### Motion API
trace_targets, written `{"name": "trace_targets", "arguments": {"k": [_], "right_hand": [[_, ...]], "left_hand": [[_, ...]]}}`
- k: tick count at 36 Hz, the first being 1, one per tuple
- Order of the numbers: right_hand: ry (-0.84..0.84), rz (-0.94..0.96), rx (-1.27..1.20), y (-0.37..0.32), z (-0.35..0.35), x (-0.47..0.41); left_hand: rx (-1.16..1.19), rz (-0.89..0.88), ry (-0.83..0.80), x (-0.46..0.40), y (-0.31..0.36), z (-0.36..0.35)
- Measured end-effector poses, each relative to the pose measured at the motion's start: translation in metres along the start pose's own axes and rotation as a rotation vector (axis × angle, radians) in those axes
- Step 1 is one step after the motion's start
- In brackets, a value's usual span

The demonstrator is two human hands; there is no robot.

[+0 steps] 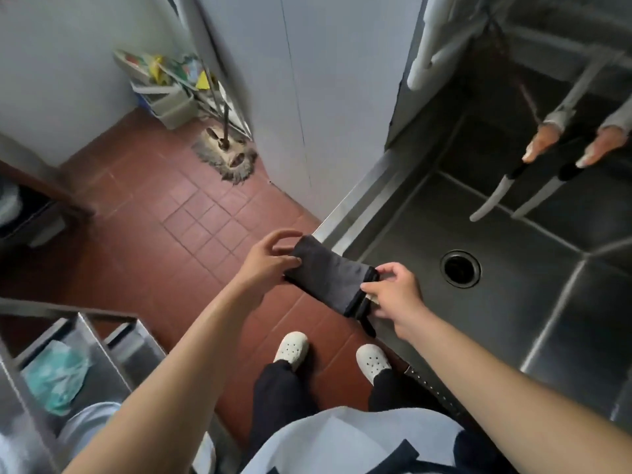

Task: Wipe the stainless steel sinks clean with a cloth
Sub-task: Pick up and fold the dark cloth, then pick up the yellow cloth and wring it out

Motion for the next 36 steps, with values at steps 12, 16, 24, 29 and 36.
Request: {"name": "trace_targets", "arguments": {"k": [12, 16, 24, 29, 36], "right_hand": [[0.434, -0.173, 0.188, 0.017, -0.025, -0.006], [0.396, -0.19, 0.357, 0.014, -0.026, 0.004], [0.454, -0.154, 0.445, 0.006, 0.017, 0.094], [0.658, -0.107, 0.54, 0.026, 0.076, 0.198], [1.097, -0.236, 0.478, 0.147, 0.143, 0.347]], "left_hand": [[-0.404, -0.034, -0.244, -0.082, -0.014, 0.015], [-0.548, -0.08, -0.245, -0.082, -0.012, 0.014], [-1.238, -0.165, -0.362, -0.064, 0.031, -0.047], [-1.49, -0.355, -0.732, -0.008, 0.046, -0.177], [-1.417, -0.838, -0.898, 0.124, 0.015, -0.358]]}}
Point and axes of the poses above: each hand's wrist, its own x-axis away from the middle knuckle, its own z-axis out of the back of the hand, y = z × x, the point moved 8 cm from there along -x, towards the middle knuckle, and after that the axes turned 11 degrees about -y, right-handed, at the moved point
